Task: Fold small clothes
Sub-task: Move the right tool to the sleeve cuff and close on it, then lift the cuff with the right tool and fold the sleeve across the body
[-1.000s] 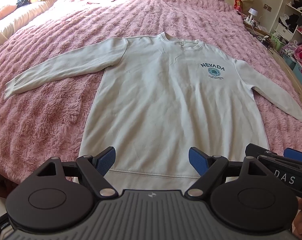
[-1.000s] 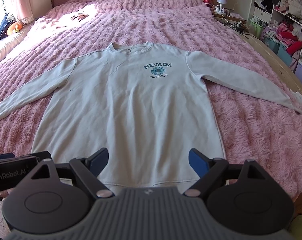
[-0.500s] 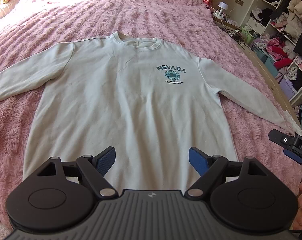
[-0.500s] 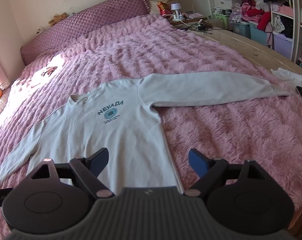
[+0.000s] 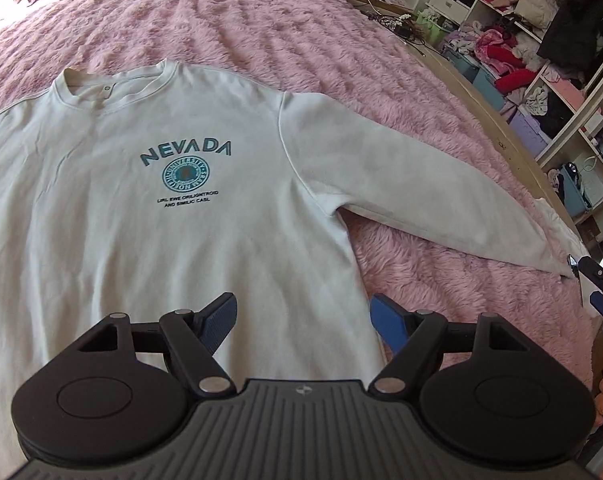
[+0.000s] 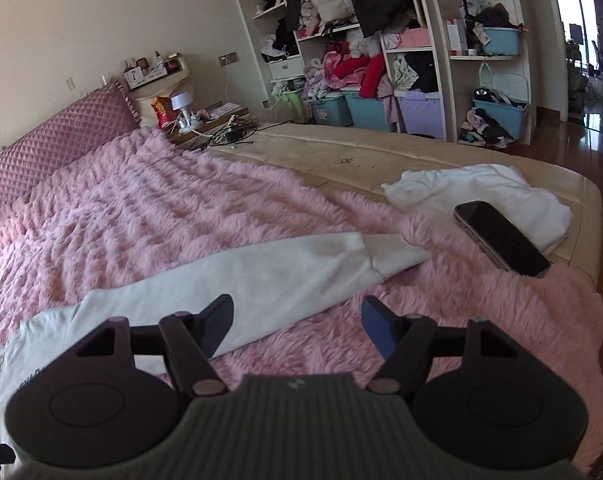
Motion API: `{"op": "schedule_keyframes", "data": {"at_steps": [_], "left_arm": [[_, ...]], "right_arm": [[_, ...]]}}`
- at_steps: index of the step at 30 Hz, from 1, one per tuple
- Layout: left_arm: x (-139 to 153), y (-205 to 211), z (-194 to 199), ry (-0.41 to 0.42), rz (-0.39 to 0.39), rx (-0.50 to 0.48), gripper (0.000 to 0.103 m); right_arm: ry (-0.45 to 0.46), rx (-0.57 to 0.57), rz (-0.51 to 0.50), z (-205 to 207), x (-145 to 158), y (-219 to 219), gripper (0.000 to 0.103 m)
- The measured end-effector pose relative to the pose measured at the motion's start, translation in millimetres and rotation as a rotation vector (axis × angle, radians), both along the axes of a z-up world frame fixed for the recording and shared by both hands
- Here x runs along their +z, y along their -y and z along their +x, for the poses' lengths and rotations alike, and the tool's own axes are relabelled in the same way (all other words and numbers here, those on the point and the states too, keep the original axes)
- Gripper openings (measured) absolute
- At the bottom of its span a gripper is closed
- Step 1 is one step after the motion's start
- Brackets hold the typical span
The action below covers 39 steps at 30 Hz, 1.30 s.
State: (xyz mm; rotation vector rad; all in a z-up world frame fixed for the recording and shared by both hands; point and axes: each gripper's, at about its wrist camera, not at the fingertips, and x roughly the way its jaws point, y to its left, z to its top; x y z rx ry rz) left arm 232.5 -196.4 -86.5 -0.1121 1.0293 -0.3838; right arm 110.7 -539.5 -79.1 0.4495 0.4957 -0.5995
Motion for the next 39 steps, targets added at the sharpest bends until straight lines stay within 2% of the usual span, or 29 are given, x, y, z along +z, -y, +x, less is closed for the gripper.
{"op": "schedule_keyframes", "data": {"at_steps": [2, 3, 6, 9, 12, 16, 17, 19, 20, 23, 26, 31, 33, 35, 39], "left_arm": [[-7, 15, 10, 0.007, 0.028, -0.007, 0.089], [-10, 21, 15, 0.000, 0.039, -0.012, 0.089], [-22, 37, 31, -0.018, 0.058, -0.024, 0.089], [-30, 49, 43, 0.000, 0.067, -0.032, 0.089], [-38, 61, 55, 0.014, 0.088, -0.048, 0.089], [-49, 73, 68, -0.005, 0.085, -0.059, 0.089], [-51, 74, 69, -0.010, 0.081, -0.062, 0.089], [-57, 78, 70, -0.024, 0.080, -0.065, 0.089], [-60, 80, 70, -0.031, 0.081, -0.074, 0.089], [-66, 86, 68, -0.021, 0.107, -0.089, 0.092], [-70, 89, 68, -0.021, 0.121, -0.091, 0.093], [-66, 87, 70, -0.027, 0.101, -0.084, 0.093], [-57, 81, 71, -0.007, 0.061, -0.077, 0.089], [-44, 72, 73, 0.005, 0.032, -0.067, 0.089], [-19, 51, 73, 0.031, 0.015, -0.046, 0.089]], "right_arm": [[0.009, -0.045, 0.022, 8, -12, 22, 0.066], [0.007, -0.068, 0.038, 13, -18, 33, 0.060], [0.007, -0.126, 0.088, 23, -35, 58, 0.058], [0.014, -0.159, 0.154, 33, -53, 76, 0.049], [0.030, -0.206, 0.216, 40, -68, 90, 0.049], [0.071, -0.254, 0.261, 47, -78, 105, 0.049], [0.077, -0.258, 0.267, 49, -79, 108, 0.046], [0.089, -0.264, 0.289, 53, -82, 113, 0.010], [0.099, -0.268, 0.302, 53, -84, 115, 0.006], [0.123, -0.274, 0.337, 52, -87, 120, 0.004], [0.130, -0.267, 0.323, 51, -85, 118, 0.004], [0.166, -0.247, 0.314, 47, -69, 112, 0.003], [0.195, -0.217, 0.308, 46, -54, 107, 0.003], [0.224, -0.181, 0.297, 49, -37, 99, 0.002], [0.291, -0.090, 0.267, 58, 3, 71, 0.002]]}}
